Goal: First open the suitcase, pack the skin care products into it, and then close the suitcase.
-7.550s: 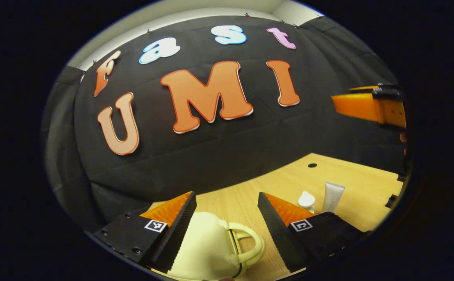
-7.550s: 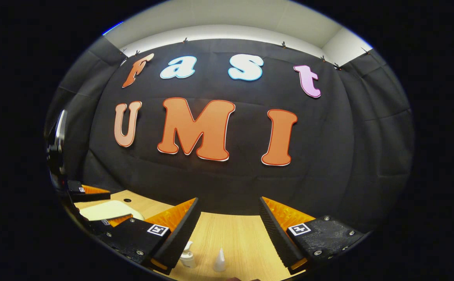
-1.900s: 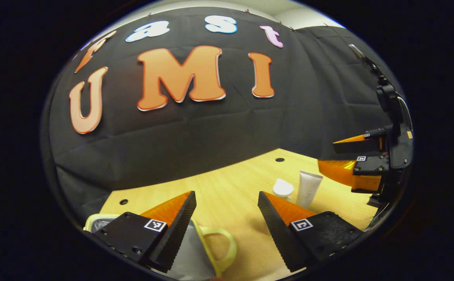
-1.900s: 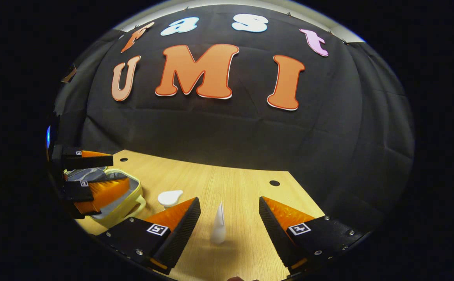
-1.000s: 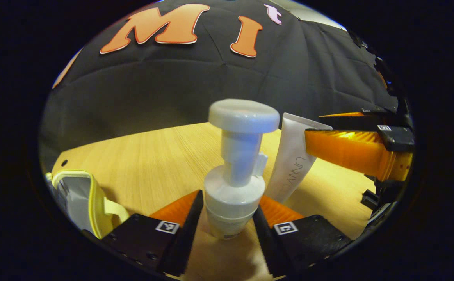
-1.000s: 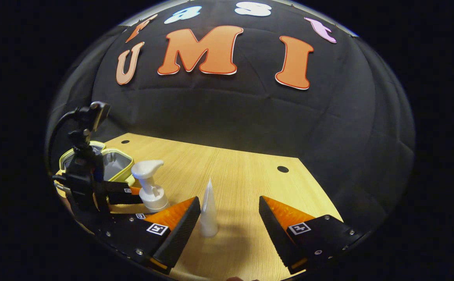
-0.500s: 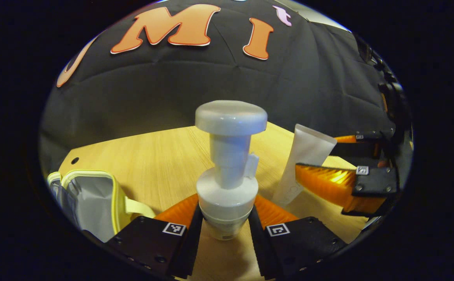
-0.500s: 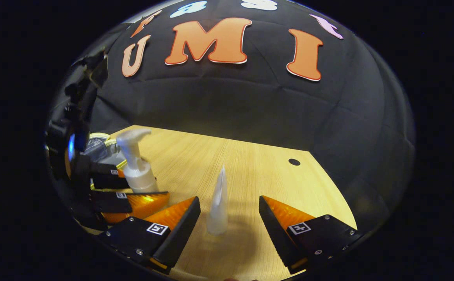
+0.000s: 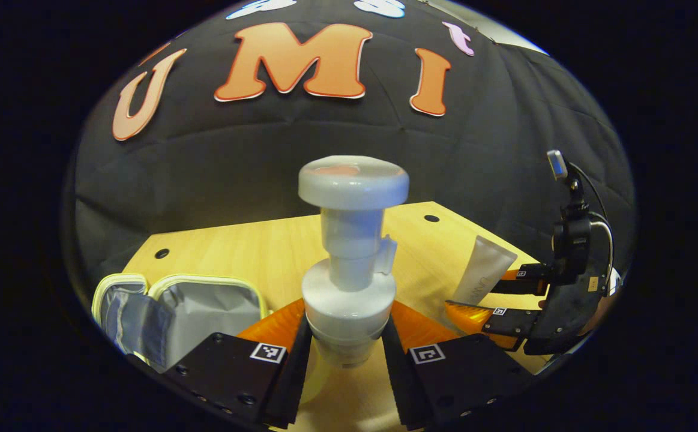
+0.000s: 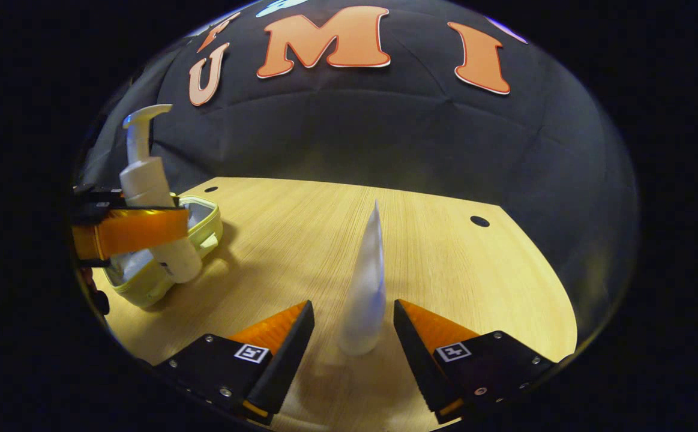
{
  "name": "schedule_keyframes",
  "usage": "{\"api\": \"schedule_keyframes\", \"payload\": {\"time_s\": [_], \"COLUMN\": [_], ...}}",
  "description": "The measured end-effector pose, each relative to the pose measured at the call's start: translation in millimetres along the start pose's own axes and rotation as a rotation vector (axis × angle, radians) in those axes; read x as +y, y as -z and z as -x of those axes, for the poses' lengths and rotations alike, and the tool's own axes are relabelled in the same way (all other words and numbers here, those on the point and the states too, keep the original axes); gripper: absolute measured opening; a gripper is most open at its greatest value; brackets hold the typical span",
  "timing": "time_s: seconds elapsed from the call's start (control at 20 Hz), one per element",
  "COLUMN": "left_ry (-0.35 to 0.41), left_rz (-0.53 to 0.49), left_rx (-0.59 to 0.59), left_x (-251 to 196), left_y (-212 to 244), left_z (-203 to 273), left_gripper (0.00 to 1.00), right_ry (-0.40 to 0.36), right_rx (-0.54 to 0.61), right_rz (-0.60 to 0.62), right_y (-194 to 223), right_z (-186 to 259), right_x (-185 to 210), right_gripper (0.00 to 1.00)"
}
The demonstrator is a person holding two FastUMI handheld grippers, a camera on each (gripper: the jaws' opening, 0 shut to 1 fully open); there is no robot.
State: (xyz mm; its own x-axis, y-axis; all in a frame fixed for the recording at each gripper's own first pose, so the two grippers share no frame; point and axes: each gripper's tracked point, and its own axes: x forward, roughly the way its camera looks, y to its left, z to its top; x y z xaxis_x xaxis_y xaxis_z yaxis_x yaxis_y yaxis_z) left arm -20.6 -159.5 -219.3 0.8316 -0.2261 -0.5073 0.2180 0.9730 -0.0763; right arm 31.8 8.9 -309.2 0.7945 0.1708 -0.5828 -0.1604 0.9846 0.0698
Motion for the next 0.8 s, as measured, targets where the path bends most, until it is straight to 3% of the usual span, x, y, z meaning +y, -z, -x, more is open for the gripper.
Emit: {"api": "schedule_keyframes", "payload": {"time_s": [0.15,0.2,0.25,0.4,0.8], "left_ry": [-0.076,-0.099,-0.121,-0.186,-0.251], "left_rz": [-0.004,-0.002,0.002,0.020,0.073], "left_rx": [0.002,0.003,0.005,0.011,0.033], "left_x": [31,41,50,84,141], "left_y": [-1,-2,-2,-4,6], "left_z": [20,26,31,44,71], "left_gripper": [0.60,0.60,0.60,0.60,0.60], "right_ry": [-0.015,-0.008,-0.004,-0.011,-0.046], "right_rx": [-0.003,-0.005,-0.011,-0.016,-0.003], "right_rz": [-0.021,-0.026,-0.034,-0.057,-0.045], "right_y": [-5,-6,-8,-17,-36], "right_z": [-5,-6,-4,-3,15], "right_x": [3,0,-2,-2,29], "right_gripper": [0.74,0.63,0.64,0.37,0.34]}}
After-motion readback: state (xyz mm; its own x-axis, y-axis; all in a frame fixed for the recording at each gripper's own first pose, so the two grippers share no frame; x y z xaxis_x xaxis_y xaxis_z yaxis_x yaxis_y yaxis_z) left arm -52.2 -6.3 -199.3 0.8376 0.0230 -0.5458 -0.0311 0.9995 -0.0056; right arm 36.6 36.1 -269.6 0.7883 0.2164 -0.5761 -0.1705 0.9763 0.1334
